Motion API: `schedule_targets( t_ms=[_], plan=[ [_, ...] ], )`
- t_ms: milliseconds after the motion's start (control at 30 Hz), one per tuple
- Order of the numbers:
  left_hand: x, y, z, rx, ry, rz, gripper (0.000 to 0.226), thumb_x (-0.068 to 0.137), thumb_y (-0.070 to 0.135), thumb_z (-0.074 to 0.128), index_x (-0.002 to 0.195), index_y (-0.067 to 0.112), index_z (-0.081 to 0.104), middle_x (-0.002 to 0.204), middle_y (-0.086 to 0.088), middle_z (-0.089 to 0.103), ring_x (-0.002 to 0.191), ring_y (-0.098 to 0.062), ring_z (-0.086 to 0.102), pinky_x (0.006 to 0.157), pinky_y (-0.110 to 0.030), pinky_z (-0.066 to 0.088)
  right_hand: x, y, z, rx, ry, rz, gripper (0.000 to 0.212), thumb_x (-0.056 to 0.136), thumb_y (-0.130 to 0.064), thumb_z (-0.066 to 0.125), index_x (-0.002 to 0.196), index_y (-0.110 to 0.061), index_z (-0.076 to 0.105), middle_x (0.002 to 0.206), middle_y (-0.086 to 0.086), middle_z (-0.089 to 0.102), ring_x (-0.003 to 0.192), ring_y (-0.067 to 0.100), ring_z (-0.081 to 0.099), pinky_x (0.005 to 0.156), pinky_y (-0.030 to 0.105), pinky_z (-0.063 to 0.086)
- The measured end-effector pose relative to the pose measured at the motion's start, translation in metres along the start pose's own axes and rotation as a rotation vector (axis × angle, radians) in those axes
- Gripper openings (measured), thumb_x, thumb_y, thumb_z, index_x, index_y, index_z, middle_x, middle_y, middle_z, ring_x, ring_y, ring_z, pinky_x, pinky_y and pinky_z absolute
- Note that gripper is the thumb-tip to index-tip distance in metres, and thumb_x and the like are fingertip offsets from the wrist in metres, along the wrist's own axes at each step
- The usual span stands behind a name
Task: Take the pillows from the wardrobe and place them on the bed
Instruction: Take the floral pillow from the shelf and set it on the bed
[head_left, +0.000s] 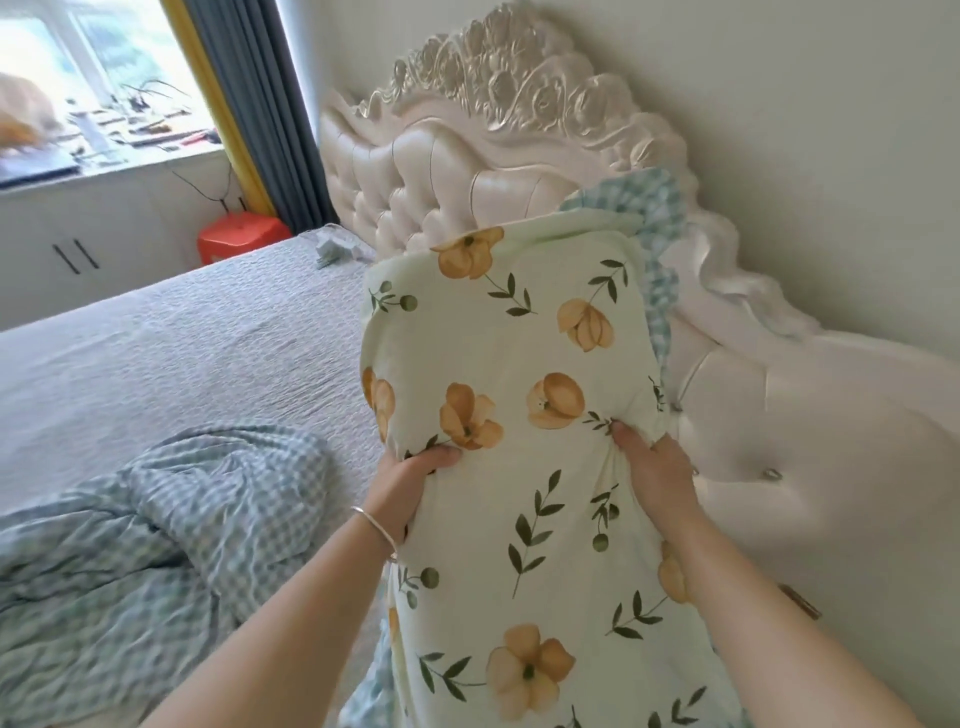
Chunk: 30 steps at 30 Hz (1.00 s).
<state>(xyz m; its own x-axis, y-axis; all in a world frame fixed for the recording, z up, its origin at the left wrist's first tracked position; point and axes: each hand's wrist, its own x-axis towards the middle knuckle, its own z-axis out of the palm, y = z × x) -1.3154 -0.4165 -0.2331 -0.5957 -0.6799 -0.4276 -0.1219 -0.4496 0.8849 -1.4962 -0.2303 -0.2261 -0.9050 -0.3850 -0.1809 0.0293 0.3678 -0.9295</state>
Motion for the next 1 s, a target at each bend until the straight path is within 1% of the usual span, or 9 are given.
schedule_targets(
  t_ms=[133,233,367,433,533,600,700,833,1000],
  plan=[
    [0.065,-0.014,0.024,-0.041,0.126,-0.077,0.077,0.042,0.034,0.084,0.114,0.022,0.062,0.105,-0.011,0.073,0.095,-0.034,0.068,0.085,-0.055,0.054,0.102,-0.001,0.012,-0.107,-0.17,0.073,0.048,0.086,-0.046,0.057,0.127,-0.022,0.055,0.114,-0.001,0.059,0.113,0.025,0.055,0.097,0.039,0.042],
    [0.109,-0.035,0.04,-0.109,0.234,-0.149,0.08,0.04,0.032,0.084,0.115,0.019,0.062,0.105,-0.012,0.073,0.094,-0.036,0.068,0.083,-0.055,0.055,0.173,0.009,0.028,-0.219,-0.268,0.089,0.05,0.081,-0.051,0.06,0.123,-0.024,0.058,0.119,0.0,0.064,0.109,0.026,0.058,0.095,0.038,0.045],
    [0.16,-0.071,0.051,-0.204,0.322,-0.23,0.059,0.051,0.024,0.079,0.108,0.019,0.063,0.104,-0.014,0.071,0.096,-0.038,0.066,0.085,-0.056,0.053,0.247,0.036,0.058,-0.332,-0.359,0.143,0.064,0.064,-0.067,0.059,0.112,-0.025,0.06,0.106,-0.001,0.067,0.099,0.025,0.061,0.095,0.044,0.047],
    [0.184,-0.087,0.054,-0.221,0.356,-0.258,0.061,0.053,0.026,0.079,0.111,0.019,0.063,0.106,-0.014,0.071,0.097,-0.038,0.066,0.085,-0.057,0.053,0.278,0.053,0.075,-0.349,-0.396,0.164,0.072,0.055,-0.071,0.06,0.11,-0.024,0.062,0.105,0.0,0.068,0.097,0.025,0.063,0.093,0.044,0.049],
    [0.212,-0.104,0.057,-0.226,0.383,-0.284,0.059,0.056,0.028,0.077,0.113,0.018,0.064,0.109,-0.014,0.071,0.098,-0.037,0.066,0.086,-0.055,0.053,0.312,0.071,0.095,-0.338,-0.464,0.188,0.064,0.067,-0.059,0.067,0.116,-0.019,0.059,0.112,0.001,0.065,0.103,0.026,0.061,0.094,0.041,0.049],
    [0.229,-0.109,0.058,-0.222,0.39,-0.283,0.054,0.059,0.028,0.075,0.112,0.018,0.065,0.11,-0.012,0.071,0.1,-0.035,0.066,0.087,-0.051,0.053,0.332,0.082,0.105,-0.335,-0.473,0.195,0.064,0.069,-0.057,0.067,0.12,-0.019,0.057,0.116,0.0,0.063,0.107,0.025,0.059,0.095,0.04,0.047],
    [0.26,-0.113,0.06,-0.199,0.397,-0.304,0.054,0.058,0.033,0.077,0.109,0.02,0.066,0.11,-0.01,0.071,0.101,-0.033,0.066,0.091,-0.052,0.051,0.355,0.098,0.116,-0.353,-0.434,0.179,0.069,0.071,-0.059,0.064,0.123,-0.014,0.055,0.122,0.003,0.06,0.112,0.028,0.057,0.097,0.041,0.045],
    [0.3,-0.116,0.068,-0.18,0.36,-0.309,0.065,0.053,0.037,0.08,0.114,0.021,0.065,0.112,-0.007,0.071,0.101,-0.032,0.066,0.092,-0.052,0.051,0.381,0.113,0.118,-0.392,-0.34,0.176,0.073,0.076,-0.059,0.058,0.127,-0.008,0.05,0.13,0.011,0.056,0.118,0.031,0.053,0.099,0.042,0.042],
    [0.33,-0.14,0.072,-0.214,0.527,-0.246,0.081,0.049,0.037,0.083,0.124,0.019,0.058,0.118,-0.004,0.068,0.103,-0.026,0.064,0.094,-0.044,0.051,0.404,0.123,0.134,-0.569,-0.313,0.092,0.068,0.083,-0.057,0.053,0.128,-0.007,0.051,0.131,0.014,0.057,0.119,0.032,0.052,0.093,0.036,0.04]
  ],
)
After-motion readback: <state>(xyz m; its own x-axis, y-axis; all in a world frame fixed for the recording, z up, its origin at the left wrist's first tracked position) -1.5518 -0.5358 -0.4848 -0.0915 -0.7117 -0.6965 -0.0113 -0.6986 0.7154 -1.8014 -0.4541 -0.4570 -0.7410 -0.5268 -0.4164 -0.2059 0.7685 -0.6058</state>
